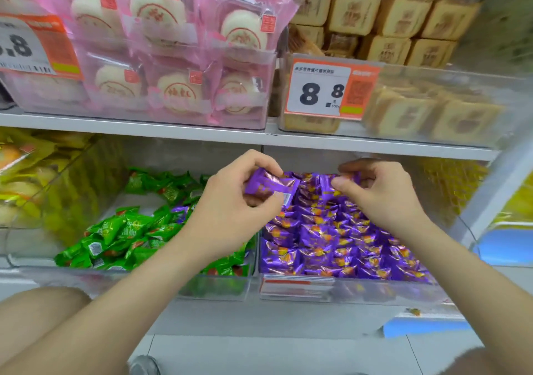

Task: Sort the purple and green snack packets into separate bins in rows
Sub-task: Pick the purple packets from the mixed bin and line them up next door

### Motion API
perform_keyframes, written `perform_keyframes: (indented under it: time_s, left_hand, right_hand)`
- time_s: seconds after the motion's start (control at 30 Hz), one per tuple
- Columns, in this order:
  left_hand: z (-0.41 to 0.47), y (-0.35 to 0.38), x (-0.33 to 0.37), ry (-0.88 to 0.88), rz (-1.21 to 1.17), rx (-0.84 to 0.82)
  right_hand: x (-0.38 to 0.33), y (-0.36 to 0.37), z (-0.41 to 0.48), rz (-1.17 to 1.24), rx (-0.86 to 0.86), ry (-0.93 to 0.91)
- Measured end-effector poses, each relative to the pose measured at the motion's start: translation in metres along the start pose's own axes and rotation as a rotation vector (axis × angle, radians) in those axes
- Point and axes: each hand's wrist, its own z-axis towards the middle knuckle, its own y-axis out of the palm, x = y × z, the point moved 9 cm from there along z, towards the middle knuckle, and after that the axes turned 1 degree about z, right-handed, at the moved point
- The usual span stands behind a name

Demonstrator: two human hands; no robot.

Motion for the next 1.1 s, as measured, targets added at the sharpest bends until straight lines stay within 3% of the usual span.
perform_keyframes:
  time_s: [0.1, 0.23, 0.4, 0.87, 1.1]
  left_hand:
    - [0.007, 0.014, 0.009, 0.059, 0.186, -0.015]
    - [0.017, 0.029, 0.007, 0.059, 0.327, -0.026]
    - [0.025, 0.040, -0.001, 0.057, 0.375, -0.037]
    - [0.027, 0.051, -0.005, 0.113, 0.449, -0.093]
    - [0.023, 0.055, -0.004, 0.128, 0.440, -0.138]
  right_hand:
    - [0.025, -0.012, 0.012, -0.134, 0.043, 0.029]
    - [0.047, -0.004, 0.020, -0.205, -0.039, 0.008]
    - [0.055, 0.025, 0.026, -0.358, -0.127, -0.108]
    - [0.052, 0.052, 0.028, -0.499, -0.140, -0.183]
    - [0.049, 0.060, 0.028, -0.434, -0.195, -0.201]
